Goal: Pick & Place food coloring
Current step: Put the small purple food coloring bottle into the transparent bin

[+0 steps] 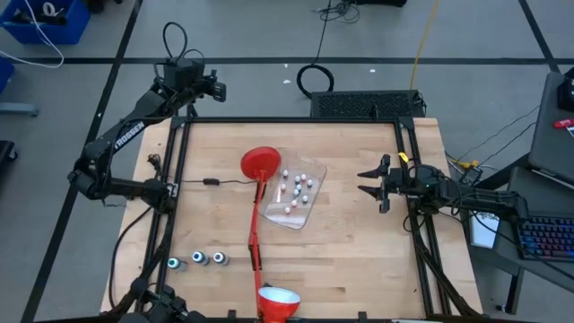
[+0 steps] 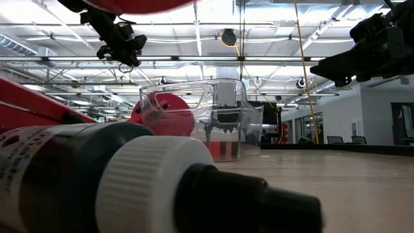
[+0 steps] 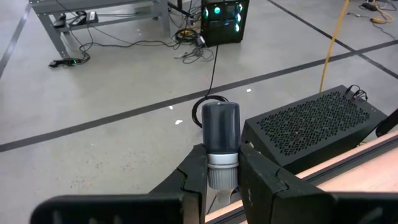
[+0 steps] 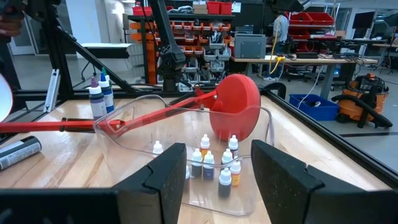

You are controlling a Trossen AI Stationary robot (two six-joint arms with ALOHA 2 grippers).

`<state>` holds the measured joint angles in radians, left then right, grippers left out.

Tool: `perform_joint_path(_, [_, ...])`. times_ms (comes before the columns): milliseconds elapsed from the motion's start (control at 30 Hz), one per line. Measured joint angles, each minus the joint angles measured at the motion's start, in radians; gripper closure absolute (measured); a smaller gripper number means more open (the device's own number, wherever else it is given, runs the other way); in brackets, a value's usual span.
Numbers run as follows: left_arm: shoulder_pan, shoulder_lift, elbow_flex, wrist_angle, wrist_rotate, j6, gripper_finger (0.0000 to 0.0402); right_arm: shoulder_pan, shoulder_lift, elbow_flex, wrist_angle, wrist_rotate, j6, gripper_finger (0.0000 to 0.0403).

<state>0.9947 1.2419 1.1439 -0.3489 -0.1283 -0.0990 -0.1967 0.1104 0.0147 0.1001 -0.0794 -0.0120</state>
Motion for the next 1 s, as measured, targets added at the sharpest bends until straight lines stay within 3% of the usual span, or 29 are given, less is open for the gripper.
perform_joint_path(500, [0.0, 0.0, 0.0, 0.001, 0.004, 0.017, 0.0336, 0.0, 0.0, 0.0, 0.0, 0.0, 0.0, 0.0234])
perform_joint_path(600, [-0.012, 0.0, 0.0, 0.001, 0.066, 0.044, 0.0336, 0.0, 0.0, 0.0, 0.0, 0.0, 0.0, 0.0234])
perform_joint_path(700, [-0.059, 0.0, 0.0, -0.005, 0.097, 0.107, 0.0336, 0.0, 0.0, 0.0, 0.0, 0.0, 0.0, 0.0234])
perform_joint_path(1000, [-0.297, -0.046, 0.003, -0.026, 0.035, 0.256, 0.0336, 0.0, 0.0, 0.0, 0.0, 0.0, 0.0, 0.0234])
